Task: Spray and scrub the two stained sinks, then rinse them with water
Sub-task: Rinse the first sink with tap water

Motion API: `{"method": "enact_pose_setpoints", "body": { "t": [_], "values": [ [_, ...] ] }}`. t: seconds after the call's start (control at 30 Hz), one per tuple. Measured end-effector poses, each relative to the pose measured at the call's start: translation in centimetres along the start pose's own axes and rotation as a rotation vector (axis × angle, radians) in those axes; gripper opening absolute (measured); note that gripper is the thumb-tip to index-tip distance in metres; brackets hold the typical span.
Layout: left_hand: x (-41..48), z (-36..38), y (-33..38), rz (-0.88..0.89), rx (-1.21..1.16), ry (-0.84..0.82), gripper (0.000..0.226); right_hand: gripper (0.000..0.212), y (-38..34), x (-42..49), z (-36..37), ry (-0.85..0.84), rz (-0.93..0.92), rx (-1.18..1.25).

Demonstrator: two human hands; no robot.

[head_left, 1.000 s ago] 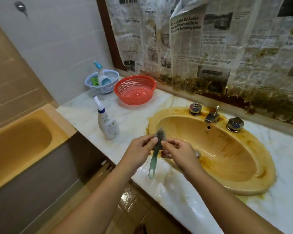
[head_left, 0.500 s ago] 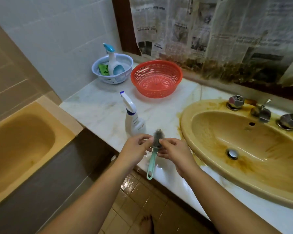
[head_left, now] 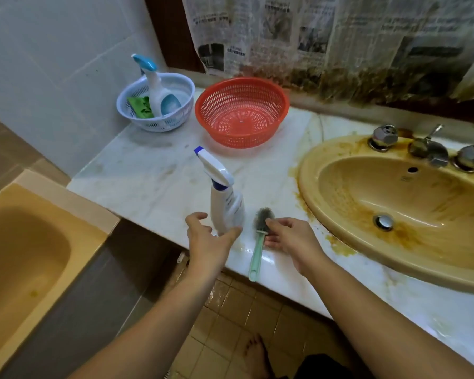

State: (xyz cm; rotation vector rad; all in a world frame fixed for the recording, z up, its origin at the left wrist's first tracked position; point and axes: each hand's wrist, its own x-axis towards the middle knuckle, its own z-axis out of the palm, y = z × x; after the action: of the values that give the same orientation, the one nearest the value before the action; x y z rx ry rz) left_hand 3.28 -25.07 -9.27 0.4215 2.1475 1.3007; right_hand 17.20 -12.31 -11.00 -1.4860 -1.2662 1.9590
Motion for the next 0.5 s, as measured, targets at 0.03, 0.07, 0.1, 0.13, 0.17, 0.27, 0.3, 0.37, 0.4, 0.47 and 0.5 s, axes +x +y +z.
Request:
{"method": "enact_pose_setpoints", "body": {
  "t": [0.03,0.07,0.1,0.13,0.17,0.27,0.3,0.37,0.4,0.47,0.5],
  "values": [
    [0.3,0.1,-0.1,0.019,0.005,-0.015,0.076,0.020,0.1,0.1,0.1,0.001,-0.001,0.001],
    [0.6,0.1,-0.2,0.048,0.026,-0.021,0.073,0.020,0.1,0.1,0.2,0.003,0.000,0.005],
    [0.9,0.2,-0.3,0.078,0.056,-0.021,0.070,0.021,0.2,0.2,0.3,0.004,0.002,0.013],
    [1.1,0.2,-0.3,0.108,0.084,-0.022,0.069,0.021,0.2,0.3,0.4,0.003,0.004,0.022],
    [1.3,0.3,-0.3,0.132,0.108,-0.023,0.069,0.021,0.3,0.3,0.5,0.003,0.006,0.031],
    [1.8,0.5,-0.3,0.165,0.168,-0.044,0.072,0.020,0.4,0.3,0.8,0.011,0.008,0.054],
    [1.9,0.6,-0.1,0.175,0.179,-0.049,0.072,0.020,0.4,0.3,0.8,0.015,0.009,0.059],
    [2.0,0.9,0.2,0.192,0.200,-0.061,0.071,0.022,0.3,0.2,0.8,0.020,0.016,0.073],
    [2.0,1.1,0.3,0.198,0.206,-0.071,0.070,0.023,0.2,0.1,0.8,0.018,0.018,0.080],
    [2.0,1.5,0.6,0.201,0.215,-0.089,0.069,0.024,0.1,-0.1,0.7,0.012,0.011,0.089],
    [2.0,1.7,0.8,0.201,0.217,-0.095,0.069,0.025,0.1,-0.1,0.6,0.013,0.003,0.092]
  ]
}}
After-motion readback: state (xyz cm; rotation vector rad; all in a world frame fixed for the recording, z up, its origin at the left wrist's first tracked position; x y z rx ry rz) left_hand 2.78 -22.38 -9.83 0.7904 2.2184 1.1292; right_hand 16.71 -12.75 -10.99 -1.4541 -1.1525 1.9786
